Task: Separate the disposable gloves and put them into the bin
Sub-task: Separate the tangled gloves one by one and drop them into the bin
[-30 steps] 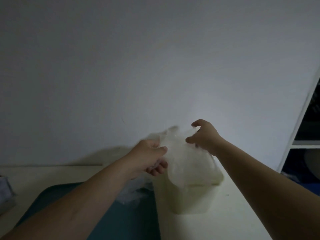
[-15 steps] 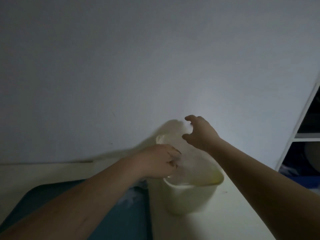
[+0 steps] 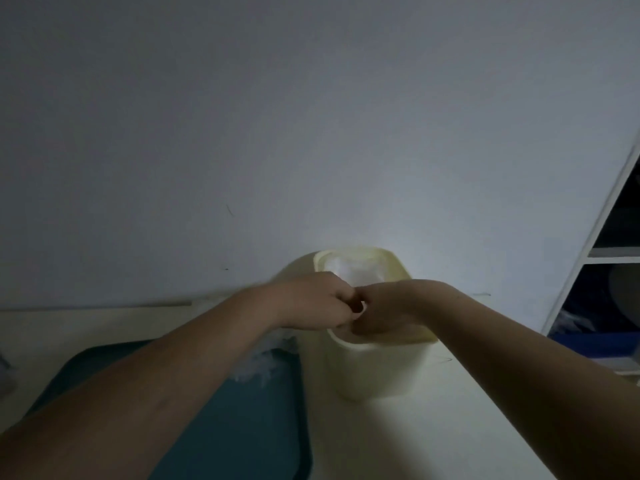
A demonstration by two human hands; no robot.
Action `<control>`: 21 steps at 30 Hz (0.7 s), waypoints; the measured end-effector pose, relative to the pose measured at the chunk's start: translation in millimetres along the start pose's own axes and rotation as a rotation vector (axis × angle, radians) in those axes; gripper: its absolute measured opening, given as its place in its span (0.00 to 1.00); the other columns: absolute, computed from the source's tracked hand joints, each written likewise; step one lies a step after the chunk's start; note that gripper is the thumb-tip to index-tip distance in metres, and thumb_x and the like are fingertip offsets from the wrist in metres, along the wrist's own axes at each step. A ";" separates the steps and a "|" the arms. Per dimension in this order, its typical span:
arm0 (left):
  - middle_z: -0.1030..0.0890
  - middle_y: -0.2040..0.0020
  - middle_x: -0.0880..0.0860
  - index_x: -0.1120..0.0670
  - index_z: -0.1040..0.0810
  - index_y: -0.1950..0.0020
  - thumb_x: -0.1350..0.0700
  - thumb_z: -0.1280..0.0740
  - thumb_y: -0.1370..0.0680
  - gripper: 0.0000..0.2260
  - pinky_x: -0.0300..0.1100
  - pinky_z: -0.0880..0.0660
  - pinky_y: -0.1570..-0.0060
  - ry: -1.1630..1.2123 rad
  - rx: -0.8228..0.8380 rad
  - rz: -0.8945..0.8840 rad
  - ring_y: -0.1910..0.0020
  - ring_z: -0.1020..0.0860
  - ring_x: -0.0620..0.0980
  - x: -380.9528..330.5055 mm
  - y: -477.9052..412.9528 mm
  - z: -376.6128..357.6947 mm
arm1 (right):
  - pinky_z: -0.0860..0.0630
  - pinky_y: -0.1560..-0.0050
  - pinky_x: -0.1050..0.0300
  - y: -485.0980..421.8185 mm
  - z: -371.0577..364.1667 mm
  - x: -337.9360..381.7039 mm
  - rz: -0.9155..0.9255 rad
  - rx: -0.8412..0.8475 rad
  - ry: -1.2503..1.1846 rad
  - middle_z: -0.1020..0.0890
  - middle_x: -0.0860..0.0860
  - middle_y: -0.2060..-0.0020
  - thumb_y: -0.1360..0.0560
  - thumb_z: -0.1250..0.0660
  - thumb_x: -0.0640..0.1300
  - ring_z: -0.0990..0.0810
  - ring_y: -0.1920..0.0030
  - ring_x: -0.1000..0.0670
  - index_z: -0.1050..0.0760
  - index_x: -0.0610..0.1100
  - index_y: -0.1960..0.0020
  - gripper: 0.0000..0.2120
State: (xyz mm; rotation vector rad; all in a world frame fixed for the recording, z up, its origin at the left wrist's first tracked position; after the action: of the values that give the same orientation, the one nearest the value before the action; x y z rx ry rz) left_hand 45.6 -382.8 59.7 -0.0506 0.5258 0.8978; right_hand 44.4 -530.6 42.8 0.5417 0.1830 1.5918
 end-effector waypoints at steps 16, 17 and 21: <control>0.37 0.19 0.55 0.40 0.26 0.26 0.41 0.39 0.26 0.28 0.55 0.36 0.23 -0.305 -0.103 0.370 0.20 0.40 0.60 163.0 72.3 -33.1 | 0.22 0.46 0.51 59.5 25.8 98.7 -0.091 -0.426 0.445 0.22 0.50 0.55 0.24 0.35 0.41 0.20 0.54 0.47 0.28 0.44 0.48 0.06; 0.31 0.23 0.54 0.39 0.23 0.30 0.41 0.41 0.28 0.26 0.54 0.33 0.26 -0.285 -0.097 0.354 0.23 0.35 0.59 171.9 73.1 -38.6 | 0.23 0.50 0.52 61.3 25.0 108.9 -0.036 -0.496 0.405 0.23 0.50 0.58 0.25 0.35 0.40 0.20 0.57 0.48 0.27 0.44 0.52 0.03; 0.20 0.57 0.48 0.49 0.23 0.59 0.48 0.41 0.28 0.09 0.51 0.19 0.54 -0.172 -0.151 0.290 0.56 0.20 0.52 205.7 86.4 -58.4 | 0.18 0.42 0.51 29.3 -9.8 145.7 0.220 -0.525 0.041 0.17 0.49 0.40 0.25 0.34 0.38 0.17 0.44 0.46 0.21 0.48 0.36 0.18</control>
State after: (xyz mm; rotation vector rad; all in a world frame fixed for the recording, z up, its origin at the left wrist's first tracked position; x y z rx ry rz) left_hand 60.1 -192.7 -70.1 -0.0341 0.3076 1.2126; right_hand 13.1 -389.9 80.4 0.1212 -0.2698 1.7783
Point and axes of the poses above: each hand's wrist, its own y-axis away from the middle knuckle, its own z-axis out of the back of the hand, x = y × z, the point moved 2 cm from there along -y, towards the middle knuckle
